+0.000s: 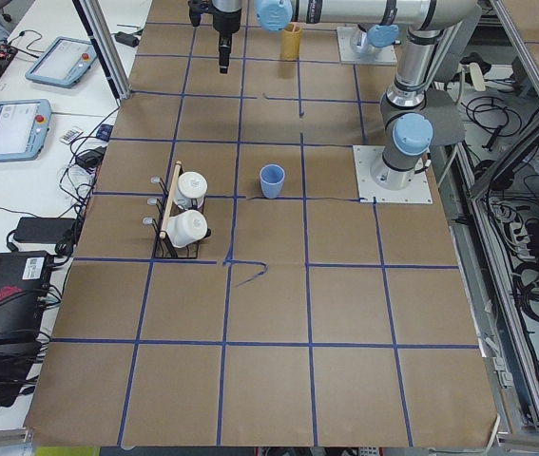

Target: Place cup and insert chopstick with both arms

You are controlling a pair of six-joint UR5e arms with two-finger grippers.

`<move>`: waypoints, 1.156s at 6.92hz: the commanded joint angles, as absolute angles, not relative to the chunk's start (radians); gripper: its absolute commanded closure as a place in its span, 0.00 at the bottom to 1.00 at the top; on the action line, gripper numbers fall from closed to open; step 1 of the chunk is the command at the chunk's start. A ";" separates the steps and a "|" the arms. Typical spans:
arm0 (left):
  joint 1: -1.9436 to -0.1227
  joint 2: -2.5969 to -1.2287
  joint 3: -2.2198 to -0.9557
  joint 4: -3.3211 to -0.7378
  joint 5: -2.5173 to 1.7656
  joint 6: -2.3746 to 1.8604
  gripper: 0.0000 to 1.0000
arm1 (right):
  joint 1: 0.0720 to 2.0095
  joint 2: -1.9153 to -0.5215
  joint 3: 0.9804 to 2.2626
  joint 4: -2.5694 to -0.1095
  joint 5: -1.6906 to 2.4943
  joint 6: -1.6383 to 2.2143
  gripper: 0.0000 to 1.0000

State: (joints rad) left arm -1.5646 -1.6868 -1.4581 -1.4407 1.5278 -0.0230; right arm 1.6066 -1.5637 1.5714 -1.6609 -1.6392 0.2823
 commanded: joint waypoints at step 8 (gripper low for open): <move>-1.566 -1.678 -1.459 -1.488 1.542 -0.028 0.00 | 1.609 -1.575 1.574 -1.634 -1.582 0.098 0.00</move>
State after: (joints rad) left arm -1.5656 -1.6804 -1.4563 -1.4870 1.5417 -0.0288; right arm 1.6098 -1.5753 1.5738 -1.6350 -1.5809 0.0977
